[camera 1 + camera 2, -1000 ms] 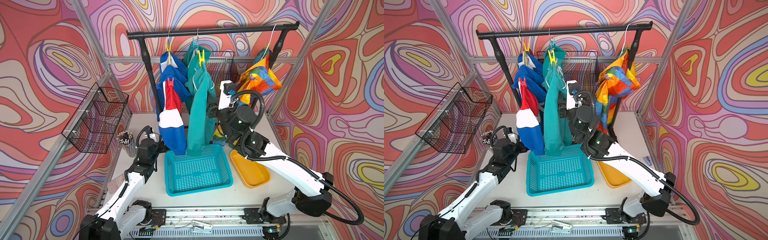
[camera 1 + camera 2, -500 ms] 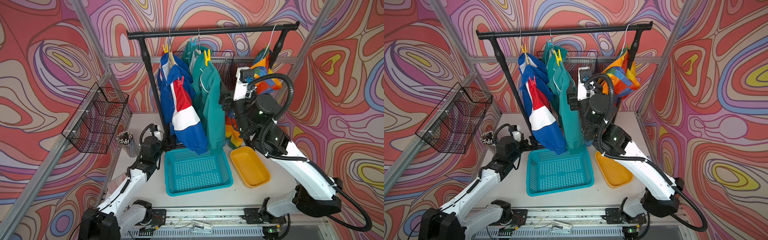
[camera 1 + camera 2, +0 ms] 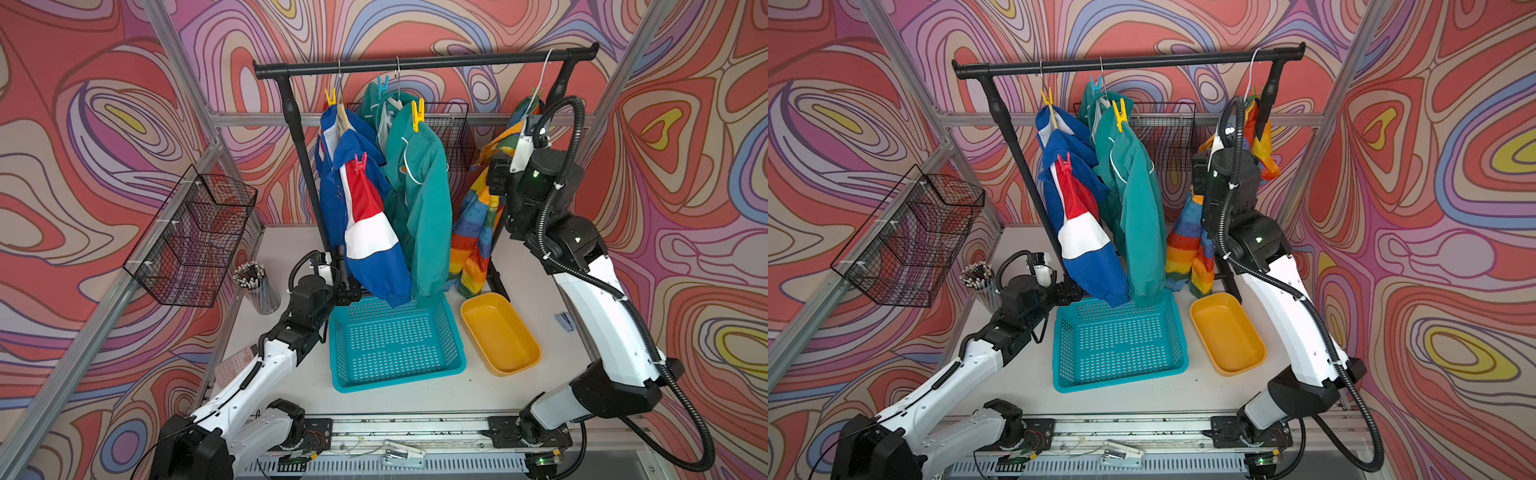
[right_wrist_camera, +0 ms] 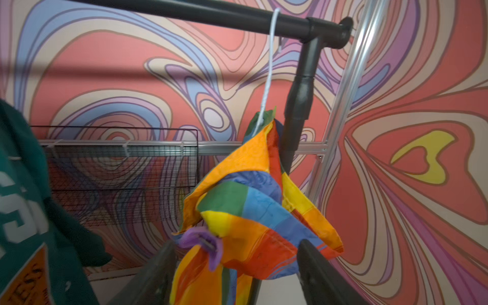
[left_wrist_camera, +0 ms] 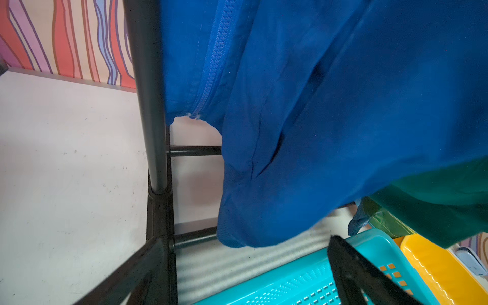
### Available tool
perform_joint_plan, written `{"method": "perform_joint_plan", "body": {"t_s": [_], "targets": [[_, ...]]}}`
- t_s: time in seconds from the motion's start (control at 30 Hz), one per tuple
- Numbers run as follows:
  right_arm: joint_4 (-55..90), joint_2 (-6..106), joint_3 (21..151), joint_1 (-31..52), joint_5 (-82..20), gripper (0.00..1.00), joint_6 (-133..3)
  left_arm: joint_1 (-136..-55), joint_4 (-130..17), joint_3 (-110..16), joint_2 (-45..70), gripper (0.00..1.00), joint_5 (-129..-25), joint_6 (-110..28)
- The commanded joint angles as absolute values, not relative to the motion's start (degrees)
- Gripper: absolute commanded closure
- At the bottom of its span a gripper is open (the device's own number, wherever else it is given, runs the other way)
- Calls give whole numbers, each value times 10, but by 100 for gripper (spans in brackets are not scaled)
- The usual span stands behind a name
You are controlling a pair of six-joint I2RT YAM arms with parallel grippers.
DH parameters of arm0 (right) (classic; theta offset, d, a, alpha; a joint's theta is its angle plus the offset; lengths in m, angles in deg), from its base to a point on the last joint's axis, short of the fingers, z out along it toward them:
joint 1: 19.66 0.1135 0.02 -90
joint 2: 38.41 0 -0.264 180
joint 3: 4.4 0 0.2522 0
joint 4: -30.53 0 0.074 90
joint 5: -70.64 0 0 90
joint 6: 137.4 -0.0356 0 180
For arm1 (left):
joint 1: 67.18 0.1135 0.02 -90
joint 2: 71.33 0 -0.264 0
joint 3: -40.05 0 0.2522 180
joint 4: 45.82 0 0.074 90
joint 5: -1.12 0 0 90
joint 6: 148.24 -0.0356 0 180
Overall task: Remove the clothespins securing jackets to the hanger
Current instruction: Pick up the hanger from the clothesline.
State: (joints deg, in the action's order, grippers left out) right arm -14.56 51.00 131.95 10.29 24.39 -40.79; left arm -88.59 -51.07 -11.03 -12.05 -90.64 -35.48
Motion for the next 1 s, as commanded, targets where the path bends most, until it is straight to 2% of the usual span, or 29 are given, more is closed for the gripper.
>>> {"method": "perform_joint_plan", "body": {"t_s": [0.0, 0.37, 0.97], "targets": [[-199, 537, 1343, 93, 233, 27, -438, -890, -526, -115, -119, 0, -917, -356], [-266, 560, 1364, 31, 153, 33, -514, -892, -530, -121, -112, 0, -915, -366], [-290, 540, 1382, 31, 67, 30, -571, -893, -524, -128, -86, 0, -897, -367]]}}
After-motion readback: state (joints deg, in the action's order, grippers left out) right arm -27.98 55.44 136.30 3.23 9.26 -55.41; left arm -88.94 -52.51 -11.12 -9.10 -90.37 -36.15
